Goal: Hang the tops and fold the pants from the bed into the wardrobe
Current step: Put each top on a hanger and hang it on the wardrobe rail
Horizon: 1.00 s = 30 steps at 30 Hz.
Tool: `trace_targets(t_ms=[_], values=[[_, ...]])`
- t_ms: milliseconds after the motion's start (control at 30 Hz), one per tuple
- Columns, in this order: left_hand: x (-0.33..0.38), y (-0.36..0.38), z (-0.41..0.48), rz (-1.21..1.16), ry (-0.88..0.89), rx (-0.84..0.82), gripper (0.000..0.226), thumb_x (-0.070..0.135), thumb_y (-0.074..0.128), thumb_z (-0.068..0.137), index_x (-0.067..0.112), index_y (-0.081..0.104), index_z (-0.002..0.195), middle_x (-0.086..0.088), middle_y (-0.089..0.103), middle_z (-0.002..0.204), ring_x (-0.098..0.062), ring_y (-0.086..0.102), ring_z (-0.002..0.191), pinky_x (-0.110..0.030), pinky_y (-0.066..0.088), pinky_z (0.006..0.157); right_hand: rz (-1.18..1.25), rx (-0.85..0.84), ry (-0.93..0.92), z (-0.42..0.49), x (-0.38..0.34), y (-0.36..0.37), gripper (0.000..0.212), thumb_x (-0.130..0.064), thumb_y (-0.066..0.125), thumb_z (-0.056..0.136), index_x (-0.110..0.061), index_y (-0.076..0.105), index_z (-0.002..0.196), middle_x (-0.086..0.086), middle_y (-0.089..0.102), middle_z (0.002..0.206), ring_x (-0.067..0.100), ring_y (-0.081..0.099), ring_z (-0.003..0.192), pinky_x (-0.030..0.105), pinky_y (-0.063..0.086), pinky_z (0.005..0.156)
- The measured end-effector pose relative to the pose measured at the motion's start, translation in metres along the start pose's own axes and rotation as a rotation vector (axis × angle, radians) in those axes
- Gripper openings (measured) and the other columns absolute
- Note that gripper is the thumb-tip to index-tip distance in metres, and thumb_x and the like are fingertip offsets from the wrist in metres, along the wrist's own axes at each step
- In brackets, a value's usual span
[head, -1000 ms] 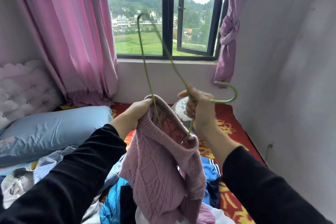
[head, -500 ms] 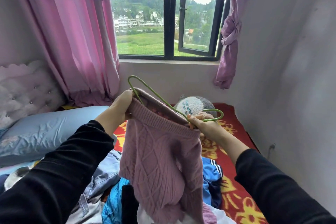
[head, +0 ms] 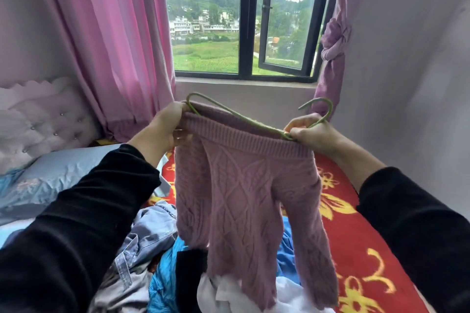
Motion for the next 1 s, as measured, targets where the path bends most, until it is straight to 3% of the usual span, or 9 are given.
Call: trace_targets(t_ms=[133, 200, 267, 400, 533, 667, 733, 900, 1000], values=[[-0.025, 0.001, 0.0, -0.087, -0.117, 0.036, 0.015, 0.028, 0.051, 0.09, 0.022, 0.058, 0.079, 0.0, 0.048, 0.068, -0.014, 0.049, 0.059, -0.018, 0.045, 0.042, -0.071, -0.064, 0.083, -0.003, 0.014, 0.01, 0.013, -0.023, 0.064, 0.076, -0.016, 0.075, 0.073, -0.006, 0.068, 0.066, 0.01, 0.06, 0.065, 0.026, 0.045, 0.062], [-0.028, -0.002, 0.004, 0.004, -0.04, 0.116, 0.016, 0.028, 0.058, 0.087, 0.014, 0.065, 0.092, -0.004, 0.052, 0.072, -0.018, 0.053, 0.058, -0.021, 0.046, 0.041, -0.092, -0.033, 0.155, -0.004, 0.018, 0.009, 0.036, -0.043, 0.06, 0.055, -0.02, 0.074, 0.078, -0.007, 0.07, 0.071, 0.012, 0.061, 0.07, 0.026, 0.043, 0.064], [-0.025, -0.003, 0.005, 0.259, 0.141, 0.194, 0.023, 0.025, 0.063, 0.082, 0.006, 0.07, 0.093, -0.006, 0.057, 0.073, -0.023, 0.057, 0.058, -0.026, 0.049, 0.043, -0.144, -0.031, 0.176, -0.003, 0.02, 0.009, 0.044, -0.049, 0.056, 0.048, -0.022, 0.072, 0.078, -0.011, 0.067, 0.066, 0.013, 0.059, 0.073, 0.03, 0.041, 0.069], [-0.017, 0.016, -0.01, 0.868, 0.458, 0.123, 0.02, 0.015, 0.057, 0.079, 0.007, 0.058, 0.061, -0.008, 0.057, 0.061, -0.034, 0.061, 0.074, -0.034, 0.049, 0.064, -0.422, -0.101, 0.164, -0.007, 0.009, 0.023, 0.009, -0.026, 0.06, 0.07, -0.019, 0.065, 0.066, -0.01, 0.063, 0.066, 0.015, 0.057, 0.081, 0.041, 0.03, 0.089], [0.003, 0.029, -0.018, 0.687, 0.487, 0.065, 0.038, 0.036, 0.063, 0.082, 0.004, 0.065, 0.063, -0.001, 0.052, 0.053, -0.022, 0.056, 0.059, -0.036, 0.051, 0.061, -0.216, -0.094, 0.066, 0.003, -0.04, 0.012, 0.017, -0.009, 0.06, 0.077, -0.02, 0.072, 0.072, -0.005, 0.071, 0.078, 0.017, 0.066, 0.084, 0.036, 0.052, 0.083], [0.026, 0.037, -0.035, 0.577, 0.493, 0.042, 0.041, 0.046, 0.065, 0.078, 0.01, 0.064, 0.058, 0.006, 0.048, 0.048, -0.013, 0.05, 0.054, -0.028, 0.041, 0.057, -0.297, -0.005, 0.008, 0.006, -0.061, 0.019, 0.019, -0.006, 0.054, 0.074, -0.014, 0.071, 0.069, -0.003, 0.067, 0.071, 0.021, 0.063, 0.079, 0.046, 0.048, 0.089], [0.024, 0.037, -0.04, 0.619, 0.488, -0.047, 0.048, 0.049, 0.066, 0.076, 0.003, 0.069, 0.065, 0.003, 0.052, 0.05, -0.013, 0.051, 0.056, -0.031, 0.044, 0.062, -0.355, -0.032, 0.039, 0.009, -0.064, 0.015, 0.016, -0.006, 0.056, 0.073, -0.007, 0.072, 0.074, -0.002, 0.065, 0.069, 0.02, 0.06, 0.075, 0.041, 0.05, 0.083], [0.06, 0.03, -0.058, 0.289, 0.481, -0.277, 0.048, 0.054, 0.07, 0.072, 0.008, 0.072, 0.084, 0.003, 0.062, 0.067, -0.012, 0.058, 0.065, -0.026, 0.05, 0.067, -0.203, 0.077, -0.054, 0.017, -0.118, -0.032, 0.014, 0.001, 0.056, 0.073, -0.005, 0.062, 0.063, -0.001, 0.052, 0.054, 0.012, 0.047, 0.056, 0.023, 0.039, 0.056], [0.093, 0.017, -0.058, 0.351, 0.717, -0.171, 0.046, 0.049, 0.066, 0.071, 0.02, 0.072, 0.107, 0.005, 0.065, 0.105, -0.011, 0.058, 0.097, -0.032, 0.047, 0.086, -0.143, 0.107, -0.078, 0.022, -0.145, -0.041, 0.021, 0.005, 0.046, 0.075, -0.007, 0.049, 0.058, -0.008, 0.041, 0.037, 0.009, 0.037, 0.043, 0.021, 0.032, 0.047]])
Point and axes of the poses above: each hand's wrist, its own z-axis towards the middle knuckle, its own y-axis out of the palm, x = y × z, the point moved 5 cm from there along z, towards the middle knuckle
